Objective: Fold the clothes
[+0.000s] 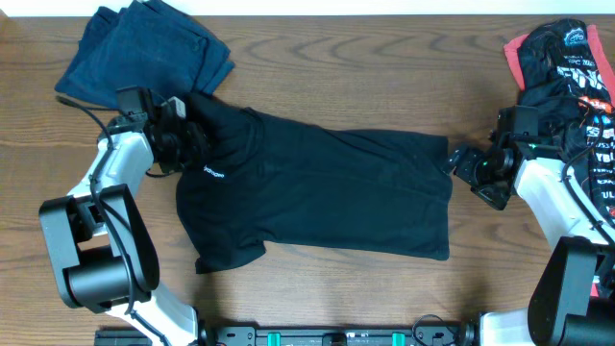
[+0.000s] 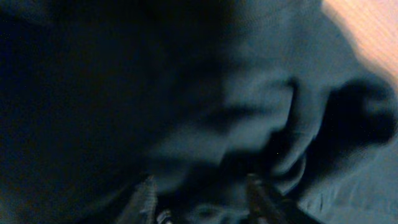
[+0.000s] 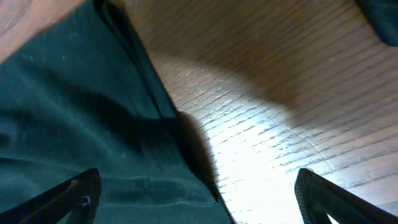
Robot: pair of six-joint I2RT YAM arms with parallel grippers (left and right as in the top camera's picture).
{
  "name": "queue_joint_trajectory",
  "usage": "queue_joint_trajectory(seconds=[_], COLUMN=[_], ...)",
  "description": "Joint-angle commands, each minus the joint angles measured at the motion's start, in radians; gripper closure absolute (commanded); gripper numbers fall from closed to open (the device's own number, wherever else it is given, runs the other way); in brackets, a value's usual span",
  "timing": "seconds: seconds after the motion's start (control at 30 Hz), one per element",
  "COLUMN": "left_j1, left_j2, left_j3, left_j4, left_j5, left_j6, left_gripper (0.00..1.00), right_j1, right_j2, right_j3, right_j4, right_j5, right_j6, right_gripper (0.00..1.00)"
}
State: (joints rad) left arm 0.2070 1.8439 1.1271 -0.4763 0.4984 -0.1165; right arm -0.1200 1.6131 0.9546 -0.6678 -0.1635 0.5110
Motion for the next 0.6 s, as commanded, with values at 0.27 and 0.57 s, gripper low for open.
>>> queue_joint_trajectory(seconds=[0.27,0.57], left_j1=[-0.035,-0.035], left_j2=[0.0,0.0], left_j3=[-0.008,-0.01], left_j4=[-0.132,-0.164], left_j5=[-0.002,-0.111], left_j6=[0.157,0.166], left_gripper=[0.42,0.41], right_j1=[0.011,0.011], right_j2=[0.005,0.005], right_j3=[0.021,0.021], right_j4=[-0.014,-0.018], right_j5=[-0.029,-0.029], right_j6=[-0.031,-0.034], right_gripper=[0.03,0.03])
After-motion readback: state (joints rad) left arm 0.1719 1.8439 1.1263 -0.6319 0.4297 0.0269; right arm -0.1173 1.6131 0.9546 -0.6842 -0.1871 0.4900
